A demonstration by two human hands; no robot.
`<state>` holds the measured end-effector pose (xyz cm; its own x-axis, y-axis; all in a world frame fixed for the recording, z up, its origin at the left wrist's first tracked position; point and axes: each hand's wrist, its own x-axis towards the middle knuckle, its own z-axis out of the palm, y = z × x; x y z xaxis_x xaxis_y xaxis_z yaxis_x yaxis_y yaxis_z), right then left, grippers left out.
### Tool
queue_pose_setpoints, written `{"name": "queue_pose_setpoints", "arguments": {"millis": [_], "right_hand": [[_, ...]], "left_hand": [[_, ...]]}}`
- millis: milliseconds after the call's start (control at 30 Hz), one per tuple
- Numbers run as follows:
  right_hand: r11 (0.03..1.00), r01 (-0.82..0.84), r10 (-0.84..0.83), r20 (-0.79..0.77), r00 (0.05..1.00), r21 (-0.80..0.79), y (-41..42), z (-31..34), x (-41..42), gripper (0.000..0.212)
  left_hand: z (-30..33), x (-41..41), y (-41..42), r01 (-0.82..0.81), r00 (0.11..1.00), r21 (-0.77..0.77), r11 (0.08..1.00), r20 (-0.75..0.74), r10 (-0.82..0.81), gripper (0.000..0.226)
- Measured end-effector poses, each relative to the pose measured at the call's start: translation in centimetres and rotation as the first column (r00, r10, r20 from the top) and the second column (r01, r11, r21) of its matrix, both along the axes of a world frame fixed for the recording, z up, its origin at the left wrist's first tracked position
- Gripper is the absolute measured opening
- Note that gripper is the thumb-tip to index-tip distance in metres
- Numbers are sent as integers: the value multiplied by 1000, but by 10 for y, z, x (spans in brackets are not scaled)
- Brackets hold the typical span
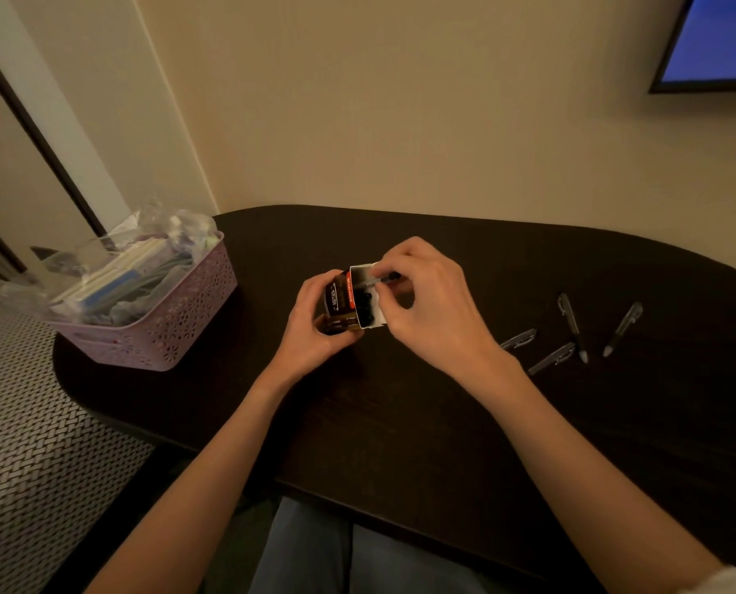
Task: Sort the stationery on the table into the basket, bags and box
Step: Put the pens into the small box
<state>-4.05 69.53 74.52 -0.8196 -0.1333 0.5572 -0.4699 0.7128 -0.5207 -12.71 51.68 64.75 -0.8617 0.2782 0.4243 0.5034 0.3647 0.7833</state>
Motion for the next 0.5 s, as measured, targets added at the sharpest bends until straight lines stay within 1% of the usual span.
{"name": "queue_pose_setpoints", "arguments": {"millis": [133,267,400,500], "right_hand": [[1000,-11,11,-28,1000,4,3,0,-1,24],[1000,7,-7,-23,1000,20,-1,0,-8,16],[988,68,-58,-80,995,136,-3,-7,-14,19],[982,61,-44,-97,994,181,-3,-10,-18,25]], "left_hand": [[0,-1,-1,-7,1000,-5,1000,3,7,77],[0,-2,0,1,1000,-16,1000,10,-1,77],[-1,-2,-2,11,999,21,1000,44,-12,79],[-1,-2,-3,13,999,27,1000,47,-14,78]]}}
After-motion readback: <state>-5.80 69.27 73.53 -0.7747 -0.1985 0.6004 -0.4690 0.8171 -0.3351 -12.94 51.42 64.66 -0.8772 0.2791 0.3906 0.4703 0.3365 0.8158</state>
